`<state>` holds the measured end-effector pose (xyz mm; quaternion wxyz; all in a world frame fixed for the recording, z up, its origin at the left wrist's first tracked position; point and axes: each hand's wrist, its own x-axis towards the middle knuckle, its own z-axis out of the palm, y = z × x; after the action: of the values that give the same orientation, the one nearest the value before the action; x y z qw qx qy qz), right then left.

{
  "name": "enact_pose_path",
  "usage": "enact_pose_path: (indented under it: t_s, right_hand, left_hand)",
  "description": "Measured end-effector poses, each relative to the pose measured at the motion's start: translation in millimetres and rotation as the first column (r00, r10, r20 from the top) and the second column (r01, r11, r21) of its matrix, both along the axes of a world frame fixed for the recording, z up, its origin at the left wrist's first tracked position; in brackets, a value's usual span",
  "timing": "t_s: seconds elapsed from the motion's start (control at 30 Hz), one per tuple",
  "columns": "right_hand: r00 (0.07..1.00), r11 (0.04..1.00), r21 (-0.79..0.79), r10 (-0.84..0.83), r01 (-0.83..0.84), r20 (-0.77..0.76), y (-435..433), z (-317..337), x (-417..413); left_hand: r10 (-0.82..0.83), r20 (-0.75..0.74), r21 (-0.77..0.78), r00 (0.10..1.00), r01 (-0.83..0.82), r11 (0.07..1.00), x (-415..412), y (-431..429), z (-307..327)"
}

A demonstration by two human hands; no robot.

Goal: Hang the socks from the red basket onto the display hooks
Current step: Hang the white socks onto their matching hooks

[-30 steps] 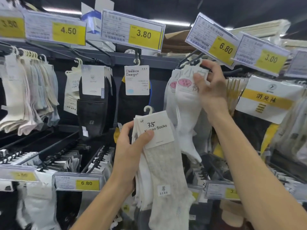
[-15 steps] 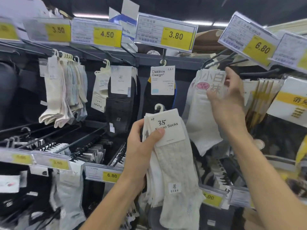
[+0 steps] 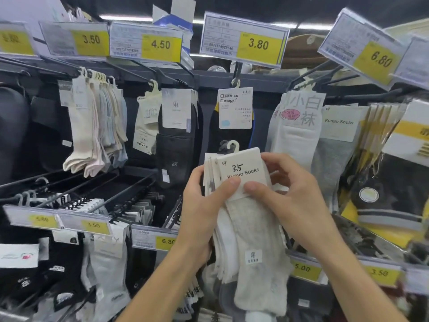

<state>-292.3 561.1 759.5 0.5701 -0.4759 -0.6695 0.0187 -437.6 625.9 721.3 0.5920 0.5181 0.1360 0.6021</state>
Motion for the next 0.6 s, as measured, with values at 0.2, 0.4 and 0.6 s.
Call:
enact_pose_path:
  t_s: [0.2, 0.4, 0.6]
  right_hand:
    - [0.982, 0.998, -0.014, 0.064, -0.068, -0.178, 5.8, -9.7, -2.5]
    - [0.913, 0.994, -0.006, 0.101, -0.113, -0.396, 9.4, -22.1, -3.3]
    - [0.879, 0.994, 0.022, 0.103, -0.105, -0.465, 2.7, -28.1, -10.3]
  left_hand:
    - [-0.17, -0.001, -0.019, 0.985, 0.17, 0.985, -13.0, 0.2, -2.9]
    - [-0.282, -0.002, -0.022, 0.96, 0.282, 0.959, -21.1, -2.1, -2.6]
    - [-0.271, -0.015, -0.016, 0.962, 0.271, 0.962, -22.8, -2.9, -2.7]
